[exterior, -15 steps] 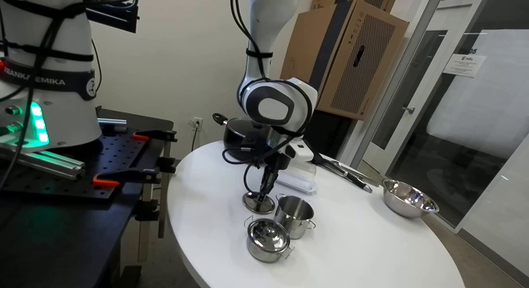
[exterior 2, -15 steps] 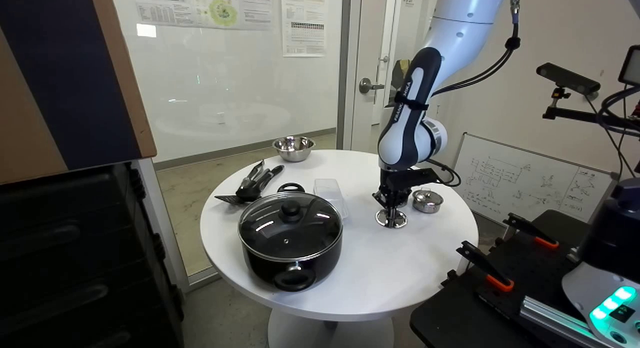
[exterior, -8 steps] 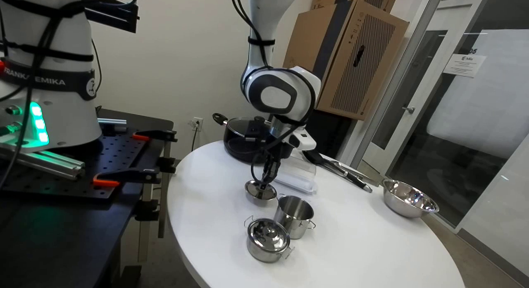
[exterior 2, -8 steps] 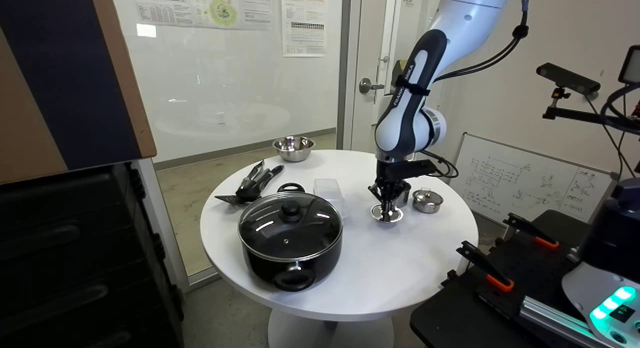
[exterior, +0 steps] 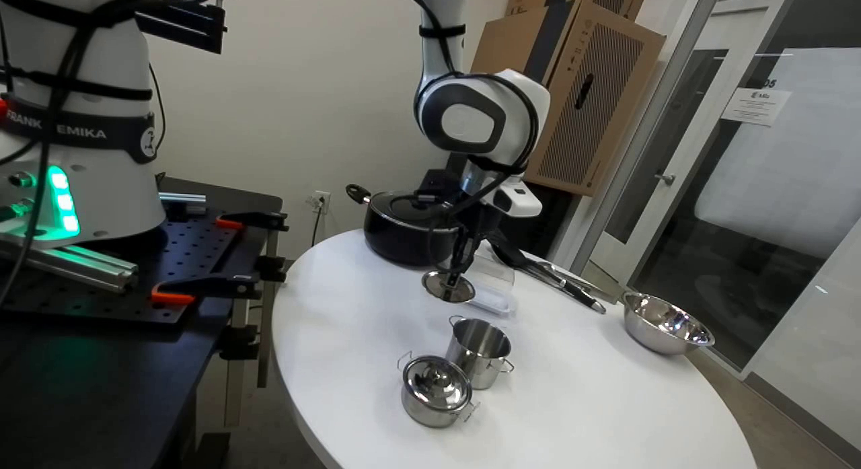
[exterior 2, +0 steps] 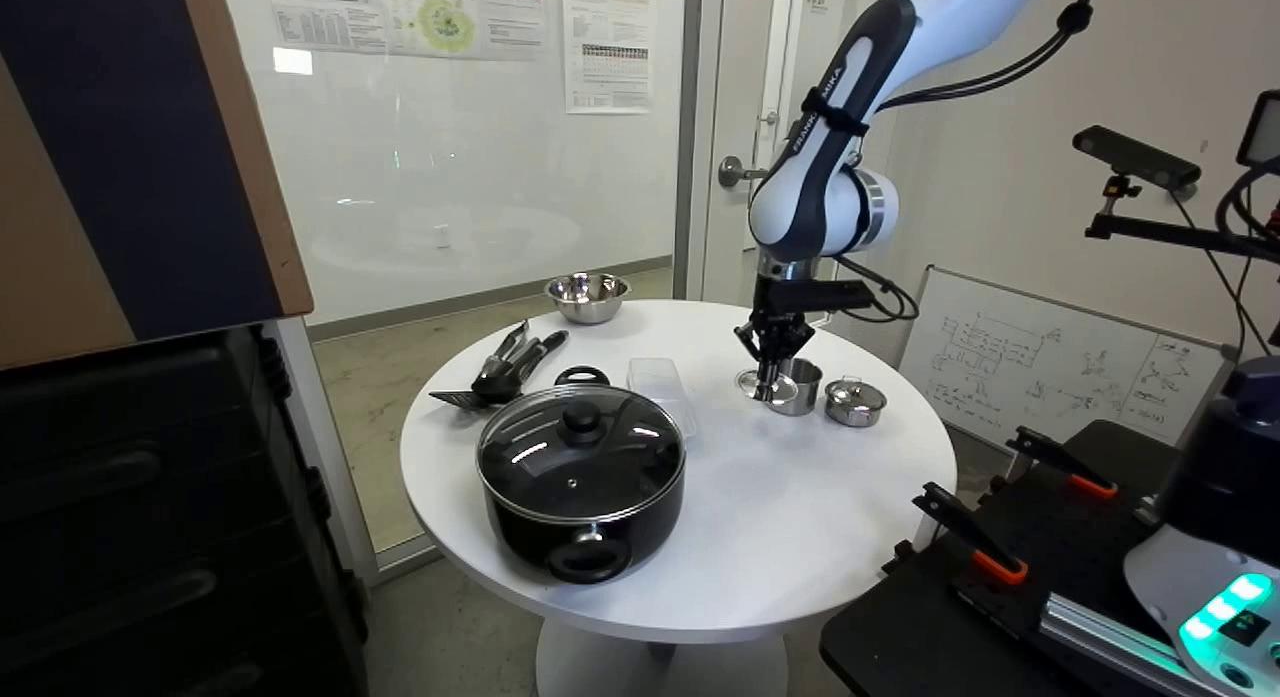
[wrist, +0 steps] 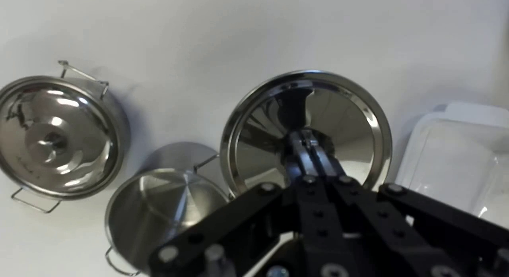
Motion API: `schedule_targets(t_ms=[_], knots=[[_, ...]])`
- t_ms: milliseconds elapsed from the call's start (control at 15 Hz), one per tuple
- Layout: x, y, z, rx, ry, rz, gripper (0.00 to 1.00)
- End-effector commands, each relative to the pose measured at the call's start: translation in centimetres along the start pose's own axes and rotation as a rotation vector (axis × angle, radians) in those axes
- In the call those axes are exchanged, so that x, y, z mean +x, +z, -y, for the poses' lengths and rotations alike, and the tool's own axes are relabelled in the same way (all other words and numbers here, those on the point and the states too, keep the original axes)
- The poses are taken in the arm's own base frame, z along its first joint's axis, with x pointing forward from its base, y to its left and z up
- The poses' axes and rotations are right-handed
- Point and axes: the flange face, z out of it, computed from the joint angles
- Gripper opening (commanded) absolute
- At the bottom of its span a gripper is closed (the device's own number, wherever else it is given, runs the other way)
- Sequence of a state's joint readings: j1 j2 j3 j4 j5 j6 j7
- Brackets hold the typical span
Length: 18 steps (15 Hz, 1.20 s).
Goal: Pick up the lid from the table and put it on the open silver pot. Pick up the lid off the other pot and put it on the table.
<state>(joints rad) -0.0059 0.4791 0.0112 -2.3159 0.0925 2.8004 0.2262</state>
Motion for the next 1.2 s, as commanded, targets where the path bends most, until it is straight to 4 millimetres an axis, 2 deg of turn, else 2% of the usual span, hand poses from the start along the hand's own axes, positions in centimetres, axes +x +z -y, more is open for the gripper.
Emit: schedule_targets(t_ms=[0, 200, 333, 600, 800, 1133], knots=[[1.4, -3.6, -2.2, 0.044, 0.066, -0.008, 0.00], [3.1, -5.0, -4.4, 0.060, 0.142, -0.016, 0.00], [4.3, -5.1, -6.1, 0.062, 0.200, -0.013, 0.00], [5.9, -4.0, -8.5, 0.051, 0.279, 0.002, 0.00], [6.4, -2.3, -9.1, 0.039, 0.304, 0.031, 0.00], [6.8, 0.3, -8.8, 0.029, 0.319, 0.070, 0.00]])
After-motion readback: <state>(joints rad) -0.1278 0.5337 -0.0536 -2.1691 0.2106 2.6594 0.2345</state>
